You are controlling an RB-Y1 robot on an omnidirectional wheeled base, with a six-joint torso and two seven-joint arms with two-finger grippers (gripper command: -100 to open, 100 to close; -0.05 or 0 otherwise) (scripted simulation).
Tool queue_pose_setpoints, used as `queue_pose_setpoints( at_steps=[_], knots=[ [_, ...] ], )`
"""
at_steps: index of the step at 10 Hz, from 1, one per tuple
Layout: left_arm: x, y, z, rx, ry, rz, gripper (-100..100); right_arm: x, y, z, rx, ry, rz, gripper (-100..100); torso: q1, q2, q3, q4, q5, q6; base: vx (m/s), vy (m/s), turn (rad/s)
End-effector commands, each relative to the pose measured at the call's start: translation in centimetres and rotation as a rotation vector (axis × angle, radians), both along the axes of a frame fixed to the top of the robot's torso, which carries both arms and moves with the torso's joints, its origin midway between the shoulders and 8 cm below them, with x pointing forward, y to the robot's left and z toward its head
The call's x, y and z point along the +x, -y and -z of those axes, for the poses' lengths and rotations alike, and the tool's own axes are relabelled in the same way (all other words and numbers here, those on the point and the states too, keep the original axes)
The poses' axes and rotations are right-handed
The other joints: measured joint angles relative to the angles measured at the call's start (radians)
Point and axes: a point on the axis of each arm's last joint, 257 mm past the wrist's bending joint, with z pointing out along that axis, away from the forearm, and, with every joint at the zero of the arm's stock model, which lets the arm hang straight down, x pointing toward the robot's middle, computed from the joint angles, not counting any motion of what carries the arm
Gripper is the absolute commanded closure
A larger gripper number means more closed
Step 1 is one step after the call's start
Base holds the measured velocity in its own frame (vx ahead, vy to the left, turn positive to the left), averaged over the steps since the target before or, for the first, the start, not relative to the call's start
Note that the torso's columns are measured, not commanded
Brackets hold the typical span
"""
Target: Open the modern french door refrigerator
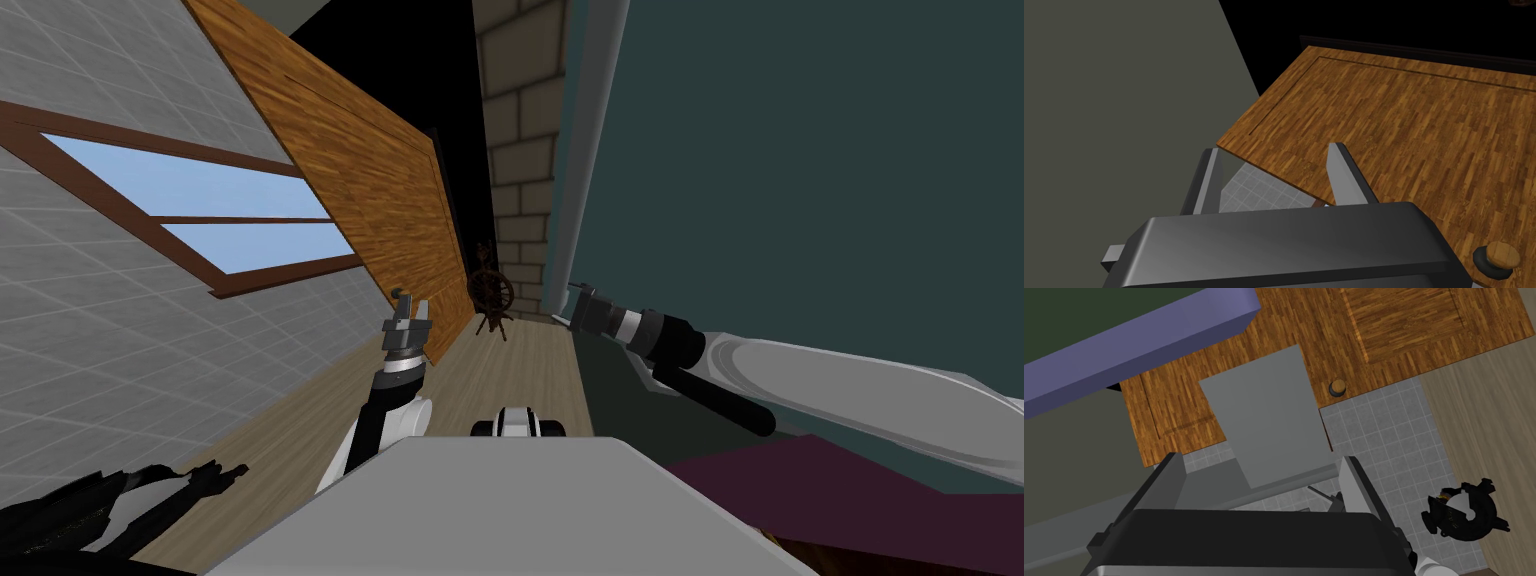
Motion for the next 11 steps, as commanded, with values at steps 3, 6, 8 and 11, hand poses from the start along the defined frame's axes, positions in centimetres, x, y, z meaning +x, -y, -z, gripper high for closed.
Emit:
queue_pose_setpoints(
  at_steps=[3,6,8,11],
  knots=[
    [0.00,0.00,0.00,0.000,0.000,0.000,0,0.38,-0.73,-2.32,0.001,0.034,-0.012,-100,0.000,0.003,-0.001,0.005,0.003,0.000,-0.007,0.009,-0.026],
    [0.00,0.00,0.00,0.000,0.000,0.000,0,0.38,-0.81,-2.54,0.001,0.040,-0.014,-100,0.002,0.004,0.002,0.004,0.002,0.000,-0.001,-0.008,-0.002],
    [0.00,0.00,0.00,0.000,0.000,0.000,0,0.38,-0.81,-2.54,0.001,0.040,-0.014,-100,0.001,0.003,0.004,0.003,-0.001,-0.002,0.000,-0.003,-0.007],
    [0.00,0.00,0.00,0.000,0.000,0.000,0,0.38,-0.62,-2.03,0.001,0.026,-0.009,-100,0.001,0.005,0.001,0.006,0.002,0.000,-0.003,0.007,0.005]
  ],
)
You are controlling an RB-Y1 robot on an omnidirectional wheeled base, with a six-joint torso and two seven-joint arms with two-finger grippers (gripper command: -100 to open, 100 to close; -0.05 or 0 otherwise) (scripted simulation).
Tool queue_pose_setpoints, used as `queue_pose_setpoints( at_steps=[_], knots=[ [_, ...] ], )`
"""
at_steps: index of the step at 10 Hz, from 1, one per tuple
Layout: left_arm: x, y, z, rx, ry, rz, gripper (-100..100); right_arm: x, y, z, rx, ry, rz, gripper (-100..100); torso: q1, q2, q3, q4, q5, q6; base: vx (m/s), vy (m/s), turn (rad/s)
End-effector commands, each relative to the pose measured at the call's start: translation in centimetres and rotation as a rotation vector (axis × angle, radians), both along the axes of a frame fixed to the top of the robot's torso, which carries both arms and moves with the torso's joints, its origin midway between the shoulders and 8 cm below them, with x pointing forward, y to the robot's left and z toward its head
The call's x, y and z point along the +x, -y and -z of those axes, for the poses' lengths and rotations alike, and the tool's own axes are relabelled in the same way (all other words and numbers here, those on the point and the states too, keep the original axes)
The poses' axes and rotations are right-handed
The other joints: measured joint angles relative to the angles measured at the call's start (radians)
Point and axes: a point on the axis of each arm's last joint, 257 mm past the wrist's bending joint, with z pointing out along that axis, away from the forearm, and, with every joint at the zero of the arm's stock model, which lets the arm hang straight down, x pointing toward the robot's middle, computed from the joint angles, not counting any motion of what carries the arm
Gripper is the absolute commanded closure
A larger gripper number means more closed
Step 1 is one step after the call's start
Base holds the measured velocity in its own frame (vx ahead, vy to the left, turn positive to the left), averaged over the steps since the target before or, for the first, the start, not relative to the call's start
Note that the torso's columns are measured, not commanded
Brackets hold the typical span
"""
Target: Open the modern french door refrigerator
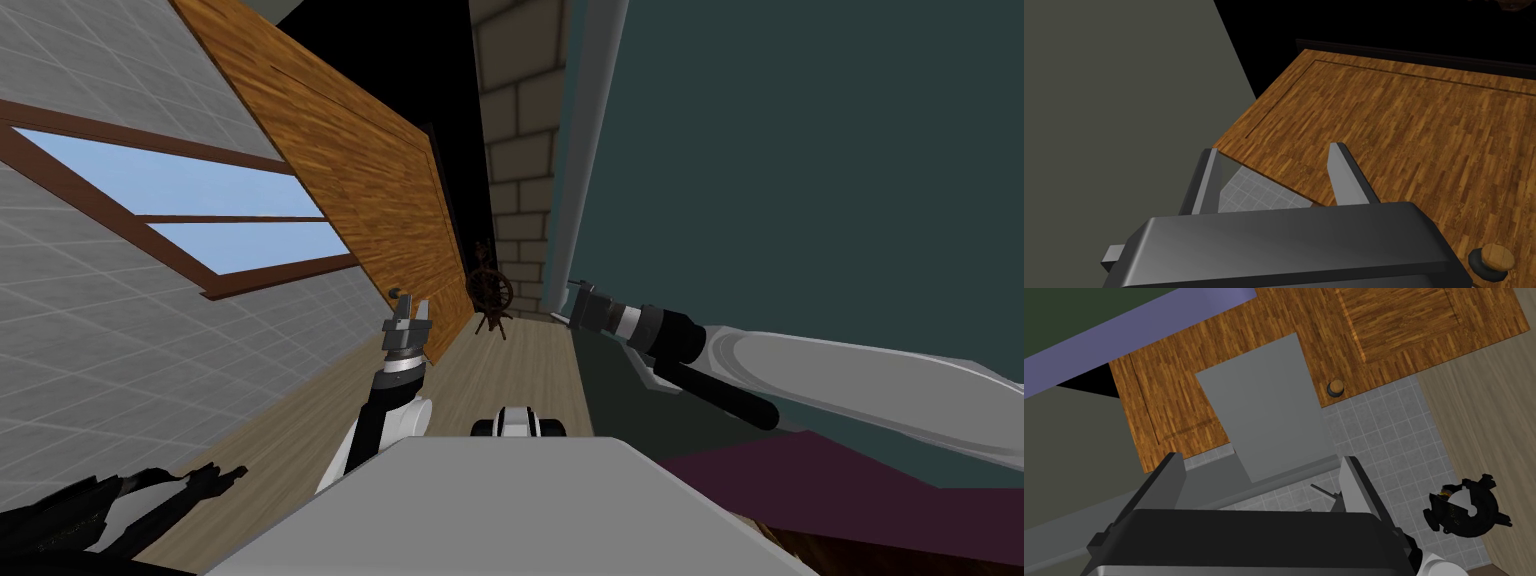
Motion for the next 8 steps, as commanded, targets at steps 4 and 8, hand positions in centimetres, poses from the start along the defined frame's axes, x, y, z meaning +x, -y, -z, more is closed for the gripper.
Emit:
queue_pose_setpoints(
  at_steps=[4,8],
  knots=[
    [0.00,0.00,0.00,0.000,0.000,0.000,0,0.31,-0.58,-1.51,0.001,-0.001,-0.019,-100,0.001,-0.001,0.004,-0.006,-0.005,0.003,-0.001,0.007,-0.041],
    [0.00,0.00,0.00,0.000,0.000,0.000,0,0.31,-0.58,-1.51,0.001,-0.001,-0.019,-100,0.000,0.000,0.005,-0.006,-0.006,0.003,-0.001,-0.004,-0.006]
  ],
)
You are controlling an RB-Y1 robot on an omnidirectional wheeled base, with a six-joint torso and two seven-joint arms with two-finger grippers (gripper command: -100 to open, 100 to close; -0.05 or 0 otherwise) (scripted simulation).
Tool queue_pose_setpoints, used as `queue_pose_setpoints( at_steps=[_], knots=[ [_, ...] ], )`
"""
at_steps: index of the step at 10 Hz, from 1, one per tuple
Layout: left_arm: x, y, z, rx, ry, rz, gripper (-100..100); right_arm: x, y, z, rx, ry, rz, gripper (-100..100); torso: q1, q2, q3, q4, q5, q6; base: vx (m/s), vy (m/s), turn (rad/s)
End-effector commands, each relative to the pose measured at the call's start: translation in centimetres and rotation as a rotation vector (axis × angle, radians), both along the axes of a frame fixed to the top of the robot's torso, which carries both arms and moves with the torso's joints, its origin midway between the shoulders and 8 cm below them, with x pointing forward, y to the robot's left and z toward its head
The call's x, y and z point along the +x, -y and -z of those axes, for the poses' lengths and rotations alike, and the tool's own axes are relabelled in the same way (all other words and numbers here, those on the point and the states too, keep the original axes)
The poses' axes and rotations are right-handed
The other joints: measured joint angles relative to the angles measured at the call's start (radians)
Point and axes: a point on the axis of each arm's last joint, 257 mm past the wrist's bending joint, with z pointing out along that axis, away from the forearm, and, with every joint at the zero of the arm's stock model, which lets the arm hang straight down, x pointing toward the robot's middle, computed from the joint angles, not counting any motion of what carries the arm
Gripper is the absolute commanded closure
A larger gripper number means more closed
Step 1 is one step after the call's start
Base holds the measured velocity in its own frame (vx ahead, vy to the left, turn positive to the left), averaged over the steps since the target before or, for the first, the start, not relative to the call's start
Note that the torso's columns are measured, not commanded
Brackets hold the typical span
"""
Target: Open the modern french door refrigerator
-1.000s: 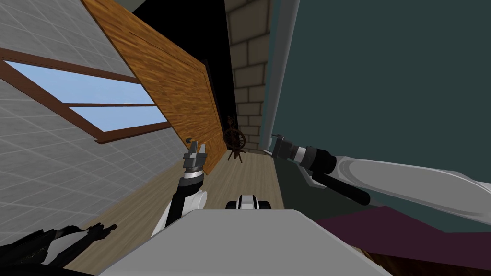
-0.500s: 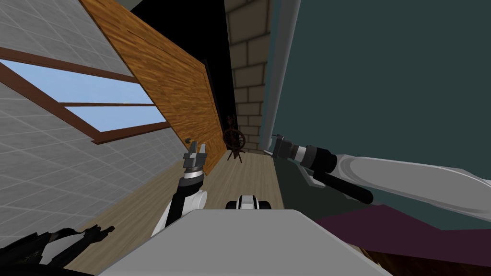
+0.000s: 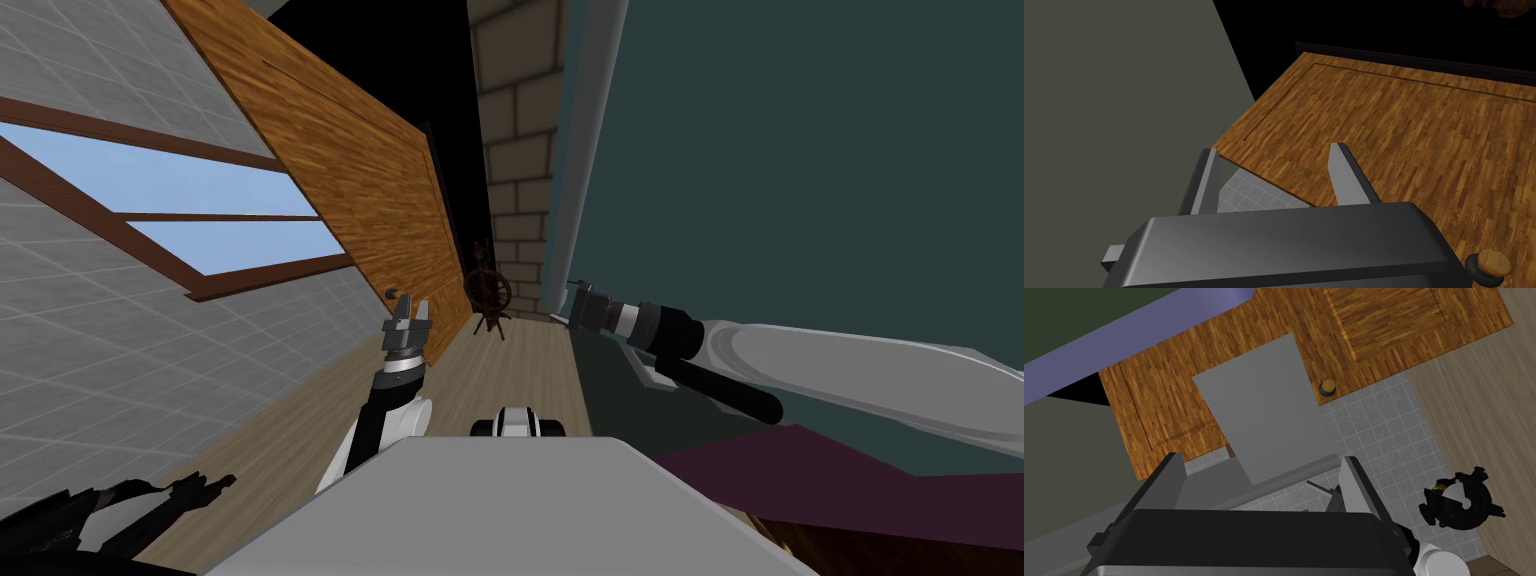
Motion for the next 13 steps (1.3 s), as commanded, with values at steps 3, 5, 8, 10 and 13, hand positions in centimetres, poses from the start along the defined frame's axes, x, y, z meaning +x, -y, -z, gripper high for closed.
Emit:
queue_pose_setpoints(
  at_steps=[3,5,8,10,13],
  knots=[
    [0.0,0.0,0.0,0.000,0.000,0.000,0,0.4,-0.4,-2.3,0.010,0.046,-0.005,-100,-0.001,0.002,-0.003,0.005,0.004,-0.001,-0.004,0.015,-0.028],
    [0.0,0.0,0.0,0.000,0.000,0.000,0,0.4,-0.4,-2.3,0.010,0.046,-0.005,-100,-0.001,0.003,-0.003,0.006,0.005,-0.002,0.000,0.000,0.000],
    [0.0,0.0,0.0,0.000,0.000,0.000,0,0.4,-0.4,-2.2,0.010,0.045,-0.005,-100,-0.001,0.002,-0.004,0.006,0.005,-0.002,0.001,-0.005,0.001],
    [0.0,0.0,0.0,0.000,0.000,0.000,0,0.5,-0.6,-2.8,0.011,0.046,-0.012,-100,-0.001,0.003,-0.003,0.007,0.005,-0.001,-0.004,0.007,-0.024],
    [0.0,0.0,0.0,0.000,0.000,0.000,0,0.5,-0.6,-2.7,0.011,0.042,-0.011,-100,0.000,0.004,-0.003,0.008,0.006,-0.003,0.004,-0.004,-0.008]
  ],
)
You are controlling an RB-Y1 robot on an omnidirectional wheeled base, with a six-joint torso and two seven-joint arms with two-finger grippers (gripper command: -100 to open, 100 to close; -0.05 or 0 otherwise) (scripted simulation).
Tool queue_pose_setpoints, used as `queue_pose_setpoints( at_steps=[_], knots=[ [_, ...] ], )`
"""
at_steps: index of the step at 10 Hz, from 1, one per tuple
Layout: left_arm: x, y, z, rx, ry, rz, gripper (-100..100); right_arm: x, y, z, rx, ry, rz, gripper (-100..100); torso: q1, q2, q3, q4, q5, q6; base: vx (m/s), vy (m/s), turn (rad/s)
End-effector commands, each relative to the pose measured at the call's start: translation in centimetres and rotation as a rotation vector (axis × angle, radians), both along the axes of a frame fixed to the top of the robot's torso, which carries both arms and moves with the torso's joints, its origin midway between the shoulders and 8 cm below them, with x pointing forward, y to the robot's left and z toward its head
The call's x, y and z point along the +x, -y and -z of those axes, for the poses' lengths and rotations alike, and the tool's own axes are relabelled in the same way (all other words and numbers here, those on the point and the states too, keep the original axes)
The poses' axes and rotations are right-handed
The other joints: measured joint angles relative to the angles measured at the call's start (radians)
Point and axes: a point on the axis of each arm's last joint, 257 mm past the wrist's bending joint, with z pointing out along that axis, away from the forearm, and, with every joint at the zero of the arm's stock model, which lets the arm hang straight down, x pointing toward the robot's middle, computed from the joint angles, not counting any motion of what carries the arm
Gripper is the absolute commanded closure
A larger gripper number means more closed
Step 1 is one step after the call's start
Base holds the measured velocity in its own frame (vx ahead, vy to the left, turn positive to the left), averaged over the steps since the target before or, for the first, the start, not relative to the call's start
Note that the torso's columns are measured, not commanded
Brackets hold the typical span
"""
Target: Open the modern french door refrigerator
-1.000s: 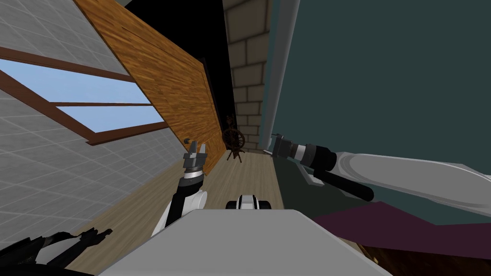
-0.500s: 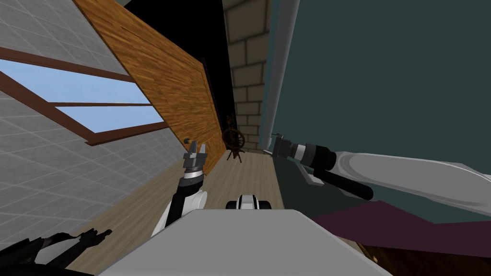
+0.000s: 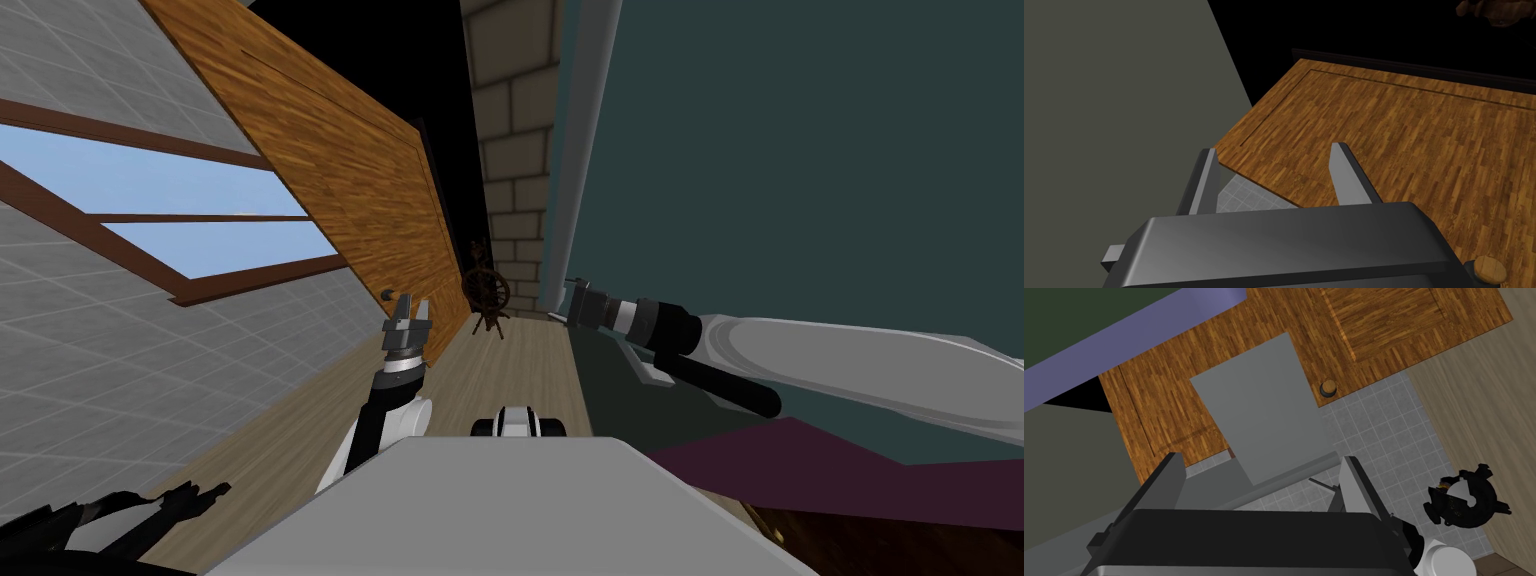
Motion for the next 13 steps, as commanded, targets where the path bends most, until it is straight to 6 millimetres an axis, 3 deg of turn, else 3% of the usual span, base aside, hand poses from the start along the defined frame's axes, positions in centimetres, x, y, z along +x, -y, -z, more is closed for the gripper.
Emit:
queue_pose_setpoints(
  at_steps=[1,13],
  knots=[
    [0.00,0.00,0.00,0.000,0.000,0.000,0,0.38,0.01,-1.89,0.009,0.050,0.001,-100,-0.002,0.000,0.000,0.000,-0.001,0.000,-0.001,0.008,0.015],
    [0.00,0.00,0.00,0.000,0.000,0.000,0,0.54,-0.29,-2.17,0.002,-0.004,-0.018,-100,-0.001,-0.002,0.005,-0.006,-0.007,0.004,-0.003,0.003,-0.014]
  ],
)
